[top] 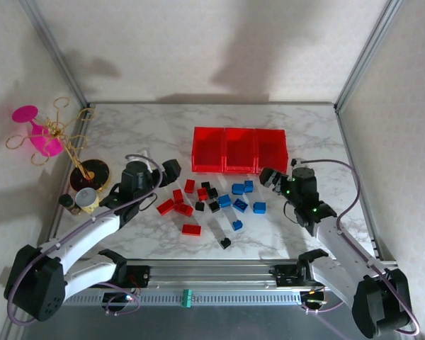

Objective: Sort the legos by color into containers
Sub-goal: Pick up the lego from the center of the table.

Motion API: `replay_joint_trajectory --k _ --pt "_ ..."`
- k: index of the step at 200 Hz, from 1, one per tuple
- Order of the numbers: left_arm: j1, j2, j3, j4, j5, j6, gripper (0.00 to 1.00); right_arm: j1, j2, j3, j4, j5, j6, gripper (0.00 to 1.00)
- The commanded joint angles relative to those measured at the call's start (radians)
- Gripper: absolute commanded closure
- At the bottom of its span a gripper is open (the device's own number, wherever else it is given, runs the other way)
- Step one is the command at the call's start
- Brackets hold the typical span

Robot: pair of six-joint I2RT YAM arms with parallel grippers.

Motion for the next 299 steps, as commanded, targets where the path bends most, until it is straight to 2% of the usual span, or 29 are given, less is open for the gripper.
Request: replay_joint_trajectory --k 1,34,78,118,156,228,252,279,299 --pt "-0.072 0.049 0.078 -0.151 -0.002 0.001 0.01 0.084 -0.017 -0.024 -0.063 0.001 0.068 0.01" --pt "-0.191 0.151 0.163 -0.257 -0.068 0.045 0.01 0.217 0.004 -0.009 -0.106 0.052 0.112 0.01" --pt "-0.322 0.269 0.257 -0.346 -0.078 0.043 0.04 0.34 0.059 0.018 -0.146 0.08 0.17 0.01" --pt "-0.444 0.357 0.324 -0.408 -0.154 -0.032 0.13 0.378 0.107 0.033 -0.206 0.082 0.183 0.01" --pt "-0.523 0.448 0.369 -0.439 -0.177 -0.069 0.22 0.378 0.089 0.042 -0.239 0.098 0.178 0.01" --pt "-0.551 0.593 0.403 -0.386 -0.151 -0.121 0.33 0.377 0.031 0.039 -0.278 0.119 0.194 0.01" --pt "-0.551 0.619 0.407 -0.362 -0.174 -0.161 0.38 0.376 0.009 0.044 -0.288 0.128 0.192 0.01" --pt "-0.552 0.649 0.429 -0.336 -0.145 -0.169 0.39 0.377 -0.003 0.044 -0.288 0.124 0.193 0.01" --pt "-0.558 0.677 0.461 -0.382 -0.203 -0.173 0.42 0.377 -0.005 0.049 -0.293 0.126 0.188 0.01"
